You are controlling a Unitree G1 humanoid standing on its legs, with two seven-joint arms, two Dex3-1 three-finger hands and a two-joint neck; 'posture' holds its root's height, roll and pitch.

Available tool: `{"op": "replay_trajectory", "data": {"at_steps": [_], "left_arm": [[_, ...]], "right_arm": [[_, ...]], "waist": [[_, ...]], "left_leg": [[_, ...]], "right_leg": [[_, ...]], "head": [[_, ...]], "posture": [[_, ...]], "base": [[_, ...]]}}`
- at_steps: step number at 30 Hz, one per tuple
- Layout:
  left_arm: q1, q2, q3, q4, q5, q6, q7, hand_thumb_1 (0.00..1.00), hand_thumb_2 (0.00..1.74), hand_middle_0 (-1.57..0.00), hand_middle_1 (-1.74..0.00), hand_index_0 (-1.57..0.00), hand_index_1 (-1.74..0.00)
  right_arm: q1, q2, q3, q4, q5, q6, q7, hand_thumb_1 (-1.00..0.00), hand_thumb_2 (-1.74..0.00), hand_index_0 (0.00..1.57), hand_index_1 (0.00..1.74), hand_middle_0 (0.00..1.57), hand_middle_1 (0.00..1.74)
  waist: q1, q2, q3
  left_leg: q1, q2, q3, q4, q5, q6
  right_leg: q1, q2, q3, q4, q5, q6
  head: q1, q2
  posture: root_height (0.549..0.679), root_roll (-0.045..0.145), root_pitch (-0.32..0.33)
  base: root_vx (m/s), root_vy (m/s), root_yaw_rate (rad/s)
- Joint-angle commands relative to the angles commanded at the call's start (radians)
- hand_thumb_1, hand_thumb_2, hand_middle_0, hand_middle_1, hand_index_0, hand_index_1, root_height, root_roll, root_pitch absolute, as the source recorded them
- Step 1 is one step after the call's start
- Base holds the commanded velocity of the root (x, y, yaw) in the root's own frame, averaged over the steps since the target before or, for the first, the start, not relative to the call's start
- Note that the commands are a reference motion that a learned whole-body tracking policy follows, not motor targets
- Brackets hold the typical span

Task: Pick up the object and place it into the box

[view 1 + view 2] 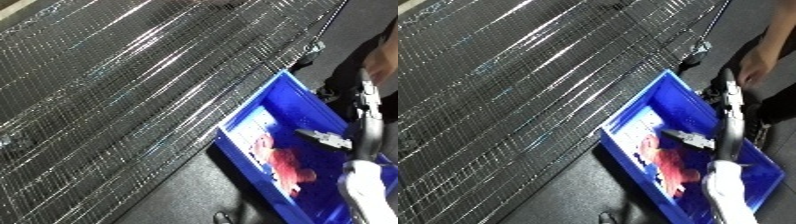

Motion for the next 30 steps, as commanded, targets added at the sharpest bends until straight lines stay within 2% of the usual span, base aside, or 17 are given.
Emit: {"op": "replay_trajectory", "data": {"at_steps": [6, 11, 19, 26, 30], "left_arm": [[-0.001, 0.0, 0.007, -0.005, 0.008, 0.008, 0.007, 1.0, 1.74, -1.57, -1.74, -1.57, -1.74], [-0.013, 0.0, 0.009, -0.007, 0.017, 0.013, 0.016, 1.0, 1.74, -1.57, -1.74, -1.57, -1.74], [-0.033, 0.008, 0.023, -0.014, 0.034, 0.017, 0.035, 1.0, 1.74, -1.57, -1.74, -1.57, -1.74], [-0.052, 0.015, 0.038, -0.013, 0.037, 0.013, 0.06, 1.0, 1.74, -1.57, -1.74, -1.57, -1.74], [-0.06, 0.017, 0.04, -0.009, 0.043, 0.014, 0.069, 1.0, 1.74, -1.57, -1.74, -1.57, -1.74]], "right_arm": [[-0.052, -0.002, 0.089, -0.057, 0.003, 0.016, 0.048, 0.0, 0.0, 0.0, 0.0, 0.0, 0.0], [-0.105, -0.012, 0.166, -0.081, -0.016, 0.035, 0.08, 0.0, 0.0, 0.0, 0.0, 0.0, 0.0], [-0.182, -0.01, 0.267, -0.094, -0.045, 0.061, 0.105, 0.0, 0.0, 0.0, 0.0, 0.0, 0.0], [-0.248, -0.001, 0.333, -0.088, -0.056, 0.07, 0.11, 0.0, 0.0, 0.0, 0.0, 0.0, 0.0], [-0.269, 0.004, 0.367, -0.088, -0.067, 0.078, 0.119, 0.0, 0.0, 0.0, 0.0, 0.0, 0.0]], "waist": [[0.047, -0.022, 0.0], [0.09, -0.039, 0.007], [0.146, -0.059, 0.023], [0.187, -0.071, 0.036], [0.204, -0.078, 0.038]], "left_leg": [[-0.017, -0.002, -0.024, 0.008, 0.005, -0.0023], [-0.04, -0.005, -0.047, 0.028, 0.007, -0.0025], [-0.073, -0.015, -0.079, 0.049, 0.014, -0.0023], [-0.092, -0.022, -0.1, 0.07, 0.008, 0.0004], [-0.101, -0.026, -0.108, 0.076, 0.006, 0.0018]], "right_leg": [[-0.002, 0.0017, -0.012, 0.015, -0.004, 0.0], [-0.008, 0.0008, -0.023, 0.038, -0.009, -0.0015], [-0.02, -0.0077, -0.039, 0.07, -0.02, -0.0025], [-0.022, -0.0164, -0.057, 0.09, -0.024, -0.0022], [-0.024, -0.0209, -0.063, 0.097, -0.025, -0.002]], "head": [[-0.107, -0.012], [-0.211, -0.017], [-0.382, 0.003], [-0.456, -0.017], [-0.485, -0.017]], "posture": [[0.641, 0.078, -0.16], [0.639, 0.072, -0.164], [0.635, 0.064, -0.165], [0.633, 0.055, -0.168], [0.632, 0.051, -0.167]], "base": [[-0.016, -0.017, 0.162], [-0.012, -0.01, 0.176], [-0.003, 0.016, 0.174], [-0.007, 0.02, 0.139], [-0.001, 0.018, 0.109]]}}
